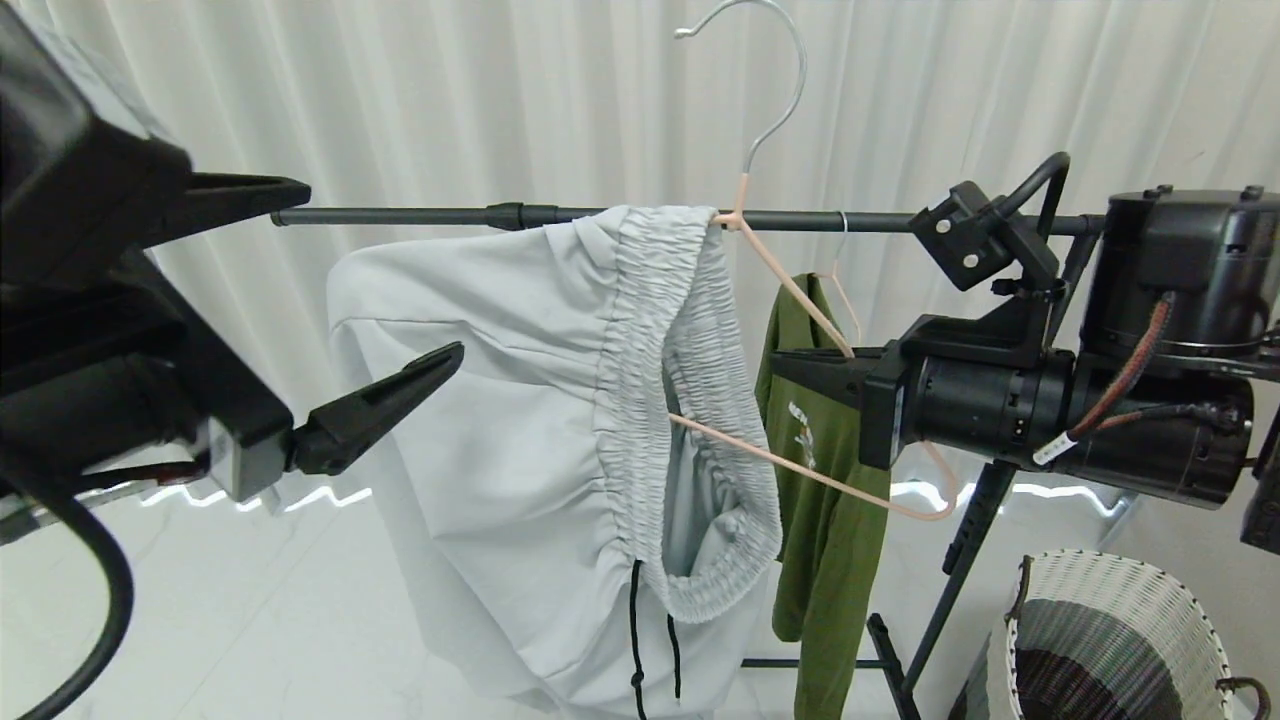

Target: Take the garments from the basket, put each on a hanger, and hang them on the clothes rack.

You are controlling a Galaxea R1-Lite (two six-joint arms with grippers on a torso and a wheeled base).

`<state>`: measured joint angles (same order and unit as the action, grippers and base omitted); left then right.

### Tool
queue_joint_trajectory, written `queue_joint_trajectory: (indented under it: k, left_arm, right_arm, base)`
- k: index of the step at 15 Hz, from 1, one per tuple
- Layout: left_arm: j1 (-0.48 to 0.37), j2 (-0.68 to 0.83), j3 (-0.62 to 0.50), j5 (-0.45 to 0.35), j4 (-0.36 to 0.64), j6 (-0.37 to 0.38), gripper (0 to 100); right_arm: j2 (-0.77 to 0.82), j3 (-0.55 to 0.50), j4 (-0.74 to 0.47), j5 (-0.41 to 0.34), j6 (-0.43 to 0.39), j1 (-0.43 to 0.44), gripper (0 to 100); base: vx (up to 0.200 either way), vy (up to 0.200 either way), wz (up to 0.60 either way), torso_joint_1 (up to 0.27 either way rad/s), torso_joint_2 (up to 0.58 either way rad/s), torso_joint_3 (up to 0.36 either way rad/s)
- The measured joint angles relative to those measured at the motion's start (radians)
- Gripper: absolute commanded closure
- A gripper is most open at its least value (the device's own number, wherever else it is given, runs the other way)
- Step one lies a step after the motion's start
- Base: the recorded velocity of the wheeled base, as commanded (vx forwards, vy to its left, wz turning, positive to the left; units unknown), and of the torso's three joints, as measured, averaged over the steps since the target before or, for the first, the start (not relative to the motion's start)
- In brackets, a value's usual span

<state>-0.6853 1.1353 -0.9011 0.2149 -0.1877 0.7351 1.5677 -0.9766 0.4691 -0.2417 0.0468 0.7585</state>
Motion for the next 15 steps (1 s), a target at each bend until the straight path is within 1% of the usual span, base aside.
queue_joint_trajectory:
  k: [2,4,7,10,13,15]
  left_arm:
    - [-0.012,0.054,-0.035,-0.011,0.000,0.020,0]
    - [-0.032,0.104,-0.081,-0.012,0.000,0.023,0]
    - [-0.040,0.173,-0.143,-0.010,0.000,0.022,0]
    - [-0.021,0.224,-0.181,-0.010,0.000,0.020,0]
    - [0.001,0.253,-0.192,-0.011,0.000,0.016,0]
    - [0.017,0.264,-0.194,-0.014,0.000,0.016,0]
  right_arm:
    - [-0.017,0.003,-0.017,0.000,-0.001,0.002,100]
    - [-0.024,0.004,-0.017,0.001,-0.010,0.018,100]
    - [-0.029,0.003,-0.016,0.001,-0.034,0.040,100]
    - [-0.035,0.011,-0.017,0.003,-0.038,0.070,100]
    - [-0.039,0.017,-0.017,0.004,-0.068,0.104,100]
    - [-0.043,0.019,-0.017,0.004,-0.070,0.122,100]
  base:
    - [0.000,0.000,0.00,0.000,0.00,0.000]
    - [0.000,0.000,0.00,0.000,0.00,0.000]
    - [0.000,0.000,0.00,0.000,0.00,0.000]
    - [0.000,0.000,0.00,0.000,0.00,0.000]
    - [0.000,0.000,0.00,0.000,0.00,0.000]
    - [0.000,0.000,0.00,0.000,0.00,0.000]
